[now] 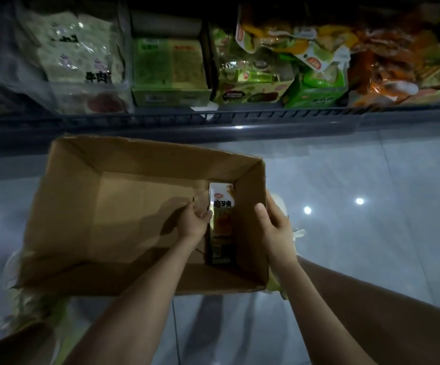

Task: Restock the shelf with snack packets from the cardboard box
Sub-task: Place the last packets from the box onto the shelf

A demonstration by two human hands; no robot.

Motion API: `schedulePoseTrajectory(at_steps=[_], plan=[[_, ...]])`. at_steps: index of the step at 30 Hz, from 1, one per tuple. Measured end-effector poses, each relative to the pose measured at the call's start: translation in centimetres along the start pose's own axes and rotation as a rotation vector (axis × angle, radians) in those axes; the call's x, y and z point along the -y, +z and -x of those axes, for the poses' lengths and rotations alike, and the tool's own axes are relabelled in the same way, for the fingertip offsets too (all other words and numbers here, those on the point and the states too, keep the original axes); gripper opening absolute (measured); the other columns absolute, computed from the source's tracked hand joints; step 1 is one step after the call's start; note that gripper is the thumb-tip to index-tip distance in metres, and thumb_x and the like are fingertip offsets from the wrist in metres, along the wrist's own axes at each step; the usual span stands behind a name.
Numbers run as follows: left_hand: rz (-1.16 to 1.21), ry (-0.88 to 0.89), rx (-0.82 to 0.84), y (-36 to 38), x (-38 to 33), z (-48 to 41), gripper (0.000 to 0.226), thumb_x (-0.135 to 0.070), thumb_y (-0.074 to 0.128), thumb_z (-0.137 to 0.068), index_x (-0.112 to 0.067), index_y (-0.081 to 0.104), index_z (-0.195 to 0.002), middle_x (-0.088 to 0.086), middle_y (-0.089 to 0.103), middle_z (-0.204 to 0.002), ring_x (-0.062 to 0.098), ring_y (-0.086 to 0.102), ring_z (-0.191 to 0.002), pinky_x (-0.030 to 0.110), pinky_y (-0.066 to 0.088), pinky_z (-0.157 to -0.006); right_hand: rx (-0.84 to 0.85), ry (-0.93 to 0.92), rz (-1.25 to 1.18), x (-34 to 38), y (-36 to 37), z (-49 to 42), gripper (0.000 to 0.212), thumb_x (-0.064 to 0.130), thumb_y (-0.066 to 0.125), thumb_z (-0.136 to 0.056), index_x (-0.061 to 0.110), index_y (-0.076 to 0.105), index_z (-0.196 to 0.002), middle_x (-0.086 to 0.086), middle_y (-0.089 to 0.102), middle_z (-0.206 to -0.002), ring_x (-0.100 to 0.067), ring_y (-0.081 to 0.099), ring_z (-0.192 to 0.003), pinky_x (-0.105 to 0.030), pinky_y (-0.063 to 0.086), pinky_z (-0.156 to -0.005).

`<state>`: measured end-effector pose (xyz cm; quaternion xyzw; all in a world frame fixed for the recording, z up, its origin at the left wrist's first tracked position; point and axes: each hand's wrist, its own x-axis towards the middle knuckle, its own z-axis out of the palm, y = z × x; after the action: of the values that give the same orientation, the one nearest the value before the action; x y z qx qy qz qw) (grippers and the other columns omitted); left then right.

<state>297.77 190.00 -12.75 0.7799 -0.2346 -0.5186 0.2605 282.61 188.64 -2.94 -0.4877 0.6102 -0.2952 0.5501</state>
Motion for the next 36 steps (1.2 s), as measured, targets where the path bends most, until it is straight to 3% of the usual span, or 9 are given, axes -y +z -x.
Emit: schedulePoseTrajectory(at_steps=[3, 9, 11, 18, 21, 27, 30, 33, 36], plan=[[0.039, -0.050, 0.032, 2.2, -0.2, -1.1, 0.047, -0.010, 0.065, -0.088, -0.007, 0.050, -0.132, 0.011, 0.060, -0.124, 0.027, 0.057, -0.114, 0.033, 0.045, -0.089, 0.015, -0.038, -0.022, 0.5, 0.0, -0.2, 0.040, 0.018, 0.056, -0.095, 0.025, 0.053, -0.135, 0.011, 0.063, -0.126, -0.007, 0.057, -0.119, -0.030, 0.050, -0.098], [-0.033, -0.035, -0.024, 4.0, -0.6, -2.1, 0.034, 0.007, 0.054, -0.087, -0.003, 0.056, -0.119, 0.000, 0.059, -0.101, 0.010, 0.056, -0.083, 0.009, 0.040, -0.059, 0.016, -0.035, 0.002, 0.1, 0.1, -0.5, 0.045, 0.015, 0.062, -0.091, 0.028, 0.054, -0.133, 0.014, 0.063, -0.124, -0.004, 0.057, -0.118, -0.027, 0.049, -0.099], [-0.056, -0.050, 0.006, 4.2, -0.5, -2.3, 0.036, 0.006, 0.058, -0.085, -0.003, 0.057, -0.121, 0.006, 0.062, -0.112, 0.017, 0.057, -0.093, 0.018, 0.039, -0.069, 0.017, -0.036, 0.010, 0.0, 0.1, -0.6, 0.047, 0.013, 0.062, -0.091, 0.023, 0.053, -0.135, 0.011, 0.063, -0.126, -0.006, 0.057, -0.118, -0.030, 0.048, -0.100], [0.152, -0.032, 0.013, 2.9, -0.1, -1.3, 0.010, -0.010, 0.066, -0.087, -0.012, 0.060, -0.094, 0.005, 0.063, -0.094, 0.022, 0.058, -0.087, 0.031, 0.044, -0.071, -0.010, -0.045, -0.040, 0.1, 0.2, -0.4, 0.047, 0.007, 0.064, -0.088, 0.016, 0.055, -0.134, 0.007, 0.065, -0.123, -0.006, 0.059, -0.115, -0.021, 0.050, -0.094], [0.292, -0.038, -0.031, 1.0, -0.3, -0.2, 0.013, -0.008, 0.066, -0.087, -0.016, 0.057, -0.091, 0.004, 0.065, -0.094, 0.023, 0.062, -0.086, 0.036, 0.050, -0.074, -0.030, -0.029, -0.030, 0.0, 0.2, -0.5, 0.048, 0.013, 0.067, -0.087, 0.017, 0.055, -0.134, 0.007, 0.064, -0.124, -0.006, 0.058, -0.116, -0.025, 0.049, -0.098], [0.442, 0.049, -0.094, -5.3, -1.9, 3.3, 0.014, -0.003, 0.062, -0.089, -0.012, 0.057, -0.098, 0.003, 0.065, -0.093, 0.008, 0.062, -0.073, 0.013, 0.048, -0.055, 0.000, 0.024, 0.151, 0.2, -0.3, -0.4, 0.048, 0.040, 0.066, -0.086, 0.035, 0.054, -0.133, 0.016, 0.063, -0.124, -0.008, 0.058, -0.117, -0.043, 0.048, -0.100], [0.565, 0.047, -0.062, -9.3, -3.2, 5.8, 0.011, -0.003, 0.061, -0.090, -0.013, 0.059, -0.095, 0.003, 0.068, -0.095, 0.008, 0.065, -0.074, 0.021, 0.052, -0.068, -0.137, -0.003, 0.479, 1.6, -0.1, 0.4, 0.060, 0.059, 0.056, -0.084, 0.032, 0.048, -0.137, 0.005, 0.058, -0.133, -0.019, 0.054, -0.123, -0.044, 0.045, -0.102], [0.638, 0.063, 0.009, -13.0, -4.5, 8.5, 0.012, -0.005, 0.060, -0.090, -0.011, 0.063, -0.100, 0.007, 0.069, -0.106, 0.021, 0.065, -0.092, 0.039, 0.050, -0.086, -0.266, -0.200, 0.606, 5.0, 1.3, 2.3, 0.051, 0.044, 0.056, -0.091, 0.017, 0.053, -0.133, -0.005, 0.060, -0.130, -0.024, 0.054, -0.120, -0.038, 0.044, -0.098], [0.686, 0.121, 0.043, -15.6, -6.0, 11.6, 0.016, -0.002, 0.059, -0.089, -0.008, 0.062, -0.103, 0.009, 0.069, -0.105, 0.022, 0.066, -0.090, 0.036, 0.053, -0.079, 0.028, -0.121, 0.336, 9.8, 3.8, 5.0, 0.046, 0.040, 0.058, -0.092, 0.018, 0.055, -0.132, -0.001, 0.064, -0.122, -0.011, 0.060, -0.105, -0.020, 0.048, -0.085]])
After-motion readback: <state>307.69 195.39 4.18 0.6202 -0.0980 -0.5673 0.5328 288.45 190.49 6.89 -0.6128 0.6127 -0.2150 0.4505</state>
